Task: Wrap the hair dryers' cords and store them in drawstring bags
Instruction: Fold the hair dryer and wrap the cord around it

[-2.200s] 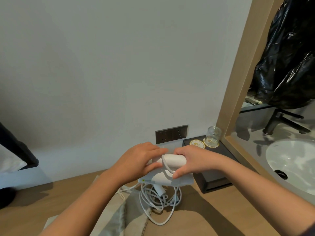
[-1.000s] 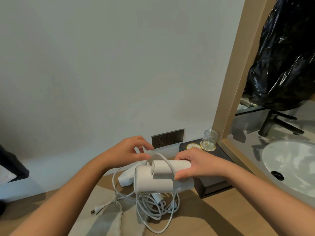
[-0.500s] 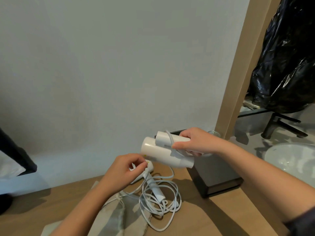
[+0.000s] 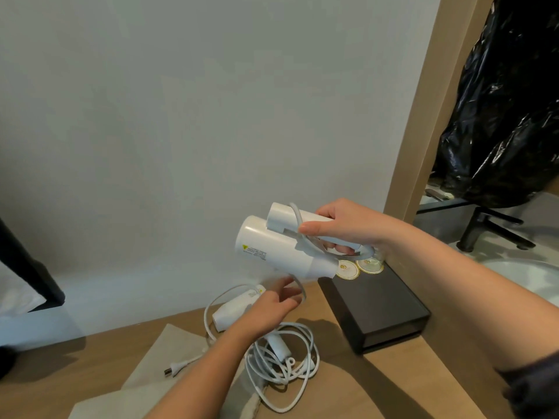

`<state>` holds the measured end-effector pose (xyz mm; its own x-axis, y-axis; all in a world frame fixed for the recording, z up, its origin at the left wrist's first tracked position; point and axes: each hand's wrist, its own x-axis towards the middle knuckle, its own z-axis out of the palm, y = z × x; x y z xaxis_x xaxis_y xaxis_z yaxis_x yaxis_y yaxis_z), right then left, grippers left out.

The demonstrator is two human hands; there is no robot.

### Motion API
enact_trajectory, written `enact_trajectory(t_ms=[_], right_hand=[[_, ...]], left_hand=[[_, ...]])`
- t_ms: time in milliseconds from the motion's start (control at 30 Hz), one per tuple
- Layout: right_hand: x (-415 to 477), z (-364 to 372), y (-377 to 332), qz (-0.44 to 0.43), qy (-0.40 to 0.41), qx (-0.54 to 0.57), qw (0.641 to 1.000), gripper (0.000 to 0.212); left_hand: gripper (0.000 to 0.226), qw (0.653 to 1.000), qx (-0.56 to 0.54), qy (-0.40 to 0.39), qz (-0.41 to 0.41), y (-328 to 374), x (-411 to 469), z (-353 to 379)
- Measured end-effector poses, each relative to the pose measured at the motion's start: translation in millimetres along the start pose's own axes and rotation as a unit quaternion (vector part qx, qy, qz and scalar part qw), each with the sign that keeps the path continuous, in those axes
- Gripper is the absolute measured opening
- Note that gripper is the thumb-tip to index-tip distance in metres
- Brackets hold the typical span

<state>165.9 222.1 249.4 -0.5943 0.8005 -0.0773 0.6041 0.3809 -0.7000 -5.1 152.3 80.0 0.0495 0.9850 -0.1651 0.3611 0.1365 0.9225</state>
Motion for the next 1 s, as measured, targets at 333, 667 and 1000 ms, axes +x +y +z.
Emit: enact_trajectory(t_ms=[333,667,1000], right_hand=[[7.1,-3.8,15.7,0.018,0.036,0.004,0.999,0.046],[30.1,15.4,33.7,0.07,0.119,0.049,0.989,0.061],[36.9,30.5,60.2,0.064,0.124,-0.111,0.984,0.061]], left_hand=[[0.023,0.998,-0.047,0.021,0.033,0.2,-9.2,8.3],[0.03,0.962,0.239,0.076,0.108,18.0,-37.7,-3.1],[0.025,0.988,0.042,0.038,0.147,44.4,-59.6,-46.7]])
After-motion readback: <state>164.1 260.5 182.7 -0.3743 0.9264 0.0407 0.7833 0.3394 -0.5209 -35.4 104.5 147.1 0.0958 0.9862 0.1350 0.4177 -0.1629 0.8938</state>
